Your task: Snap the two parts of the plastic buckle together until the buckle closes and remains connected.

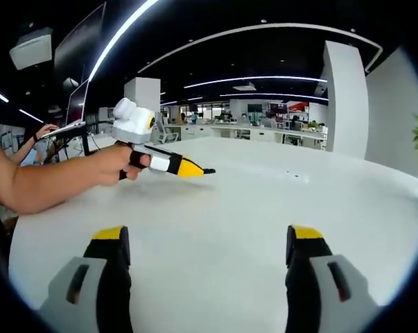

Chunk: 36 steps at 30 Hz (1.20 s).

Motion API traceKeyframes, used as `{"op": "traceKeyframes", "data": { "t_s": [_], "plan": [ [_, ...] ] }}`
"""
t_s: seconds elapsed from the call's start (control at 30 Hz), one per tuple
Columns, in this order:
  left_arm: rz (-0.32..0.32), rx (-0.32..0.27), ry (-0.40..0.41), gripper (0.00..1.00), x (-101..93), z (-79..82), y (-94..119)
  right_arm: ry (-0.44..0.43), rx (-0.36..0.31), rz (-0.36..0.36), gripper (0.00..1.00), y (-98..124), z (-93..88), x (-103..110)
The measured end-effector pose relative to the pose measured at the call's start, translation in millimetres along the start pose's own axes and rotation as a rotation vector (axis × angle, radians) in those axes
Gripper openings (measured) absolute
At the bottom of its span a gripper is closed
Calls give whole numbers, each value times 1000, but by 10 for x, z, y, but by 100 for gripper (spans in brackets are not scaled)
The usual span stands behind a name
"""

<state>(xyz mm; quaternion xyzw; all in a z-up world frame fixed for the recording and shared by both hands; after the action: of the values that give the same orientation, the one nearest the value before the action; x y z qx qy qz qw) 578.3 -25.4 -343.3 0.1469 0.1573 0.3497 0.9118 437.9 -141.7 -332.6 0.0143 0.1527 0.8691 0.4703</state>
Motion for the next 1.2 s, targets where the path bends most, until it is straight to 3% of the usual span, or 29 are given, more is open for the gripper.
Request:
{"op": "traceKeyframes", "data": {
  "t_s": [0.43,0.83,1.2],
  "plan": [
    [3,43,-37,10,41,-56,-110,-13,-5,12,92,-10,14,27],
    [15,2,1,10,115,187,-310,-12,-1,-8,88,9,-3,-27],
    [7,29,0,10,165,101,-380,-18,-2,-1,91,-1,-3,-6]
  ]
}}
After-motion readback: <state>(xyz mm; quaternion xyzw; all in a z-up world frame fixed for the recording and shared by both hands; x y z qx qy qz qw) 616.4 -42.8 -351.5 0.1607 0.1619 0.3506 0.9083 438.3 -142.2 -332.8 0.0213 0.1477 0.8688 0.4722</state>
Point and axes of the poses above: the point that each gripper's makers call its tool centre point, and the gripper's own axes: y roughly backward along the fingers, x roughly to its left, z roughly out of its top, the point moved 1 cm from there along y, roughly backward along the fingers, and after that the axes turned 5 degrees about y, right-handed, at the moved point
